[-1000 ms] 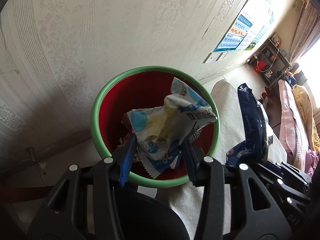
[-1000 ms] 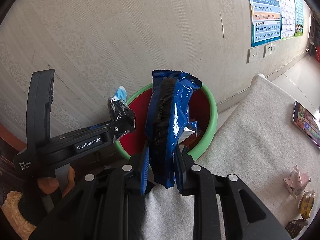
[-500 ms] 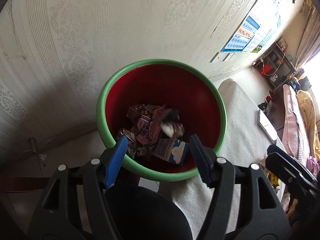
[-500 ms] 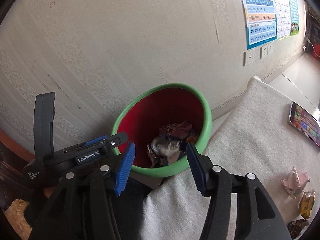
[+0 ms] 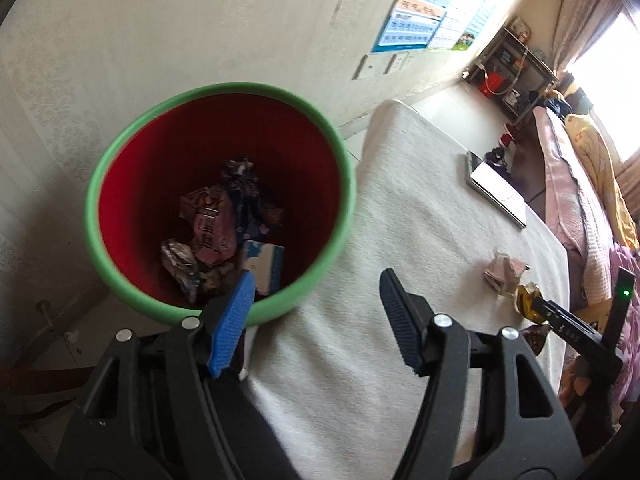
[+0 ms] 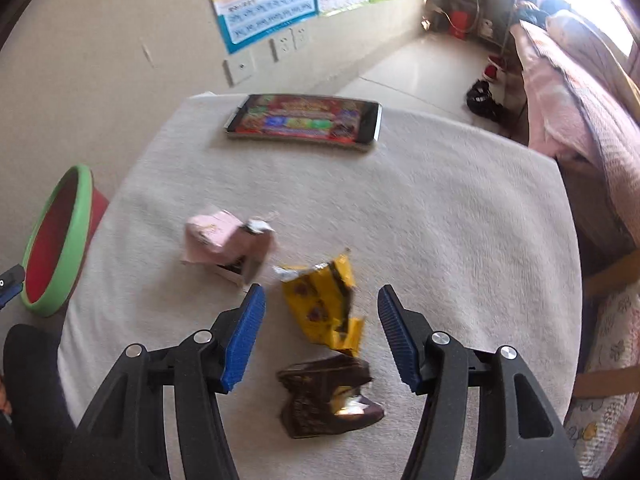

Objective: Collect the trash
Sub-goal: 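Grasp the pink crumpled paper with the left tool while the right tool grasps the yellow wrapper, then carry the pink paper over the bucket with the left tool while the right tool carries the yellow wrapper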

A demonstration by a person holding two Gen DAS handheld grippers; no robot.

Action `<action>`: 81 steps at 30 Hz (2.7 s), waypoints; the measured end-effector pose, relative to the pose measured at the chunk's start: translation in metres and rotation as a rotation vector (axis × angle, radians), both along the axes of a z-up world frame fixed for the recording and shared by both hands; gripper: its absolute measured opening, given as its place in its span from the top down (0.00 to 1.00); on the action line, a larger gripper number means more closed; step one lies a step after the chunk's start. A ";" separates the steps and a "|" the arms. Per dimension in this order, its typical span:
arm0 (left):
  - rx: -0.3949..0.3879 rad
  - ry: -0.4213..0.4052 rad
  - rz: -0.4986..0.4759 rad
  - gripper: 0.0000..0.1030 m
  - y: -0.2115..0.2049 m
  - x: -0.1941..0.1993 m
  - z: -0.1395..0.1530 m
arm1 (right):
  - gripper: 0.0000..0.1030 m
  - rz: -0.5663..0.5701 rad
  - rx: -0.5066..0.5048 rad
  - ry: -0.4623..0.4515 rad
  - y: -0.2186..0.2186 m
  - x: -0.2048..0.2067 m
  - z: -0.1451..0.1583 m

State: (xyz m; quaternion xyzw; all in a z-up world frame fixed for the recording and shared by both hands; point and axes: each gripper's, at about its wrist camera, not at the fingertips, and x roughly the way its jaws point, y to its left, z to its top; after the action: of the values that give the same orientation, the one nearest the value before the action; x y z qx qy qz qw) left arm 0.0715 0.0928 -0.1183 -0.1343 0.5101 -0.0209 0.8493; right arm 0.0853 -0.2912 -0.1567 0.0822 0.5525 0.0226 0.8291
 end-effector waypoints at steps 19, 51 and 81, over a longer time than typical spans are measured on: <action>0.090 0.089 -0.422 0.26 -0.239 0.071 -0.054 | 0.87 -0.192 0.206 -0.085 -0.061 -0.065 0.009; 0.048 0.121 -0.253 0.36 -0.104 -0.028 -0.060 | 0.56 0.119 0.174 -0.039 0.054 -0.061 0.009; 0.031 0.092 -0.220 0.38 -0.093 -0.030 -0.056 | 0.69 0.224 0.147 -0.109 0.094 -0.058 0.048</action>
State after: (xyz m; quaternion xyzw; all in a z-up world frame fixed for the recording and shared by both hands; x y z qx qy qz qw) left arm 0.0410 0.0002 -0.1748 -0.0652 0.5607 -0.0999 0.8194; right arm 0.0275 -0.1969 -0.1090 0.0790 0.5094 0.1596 0.8419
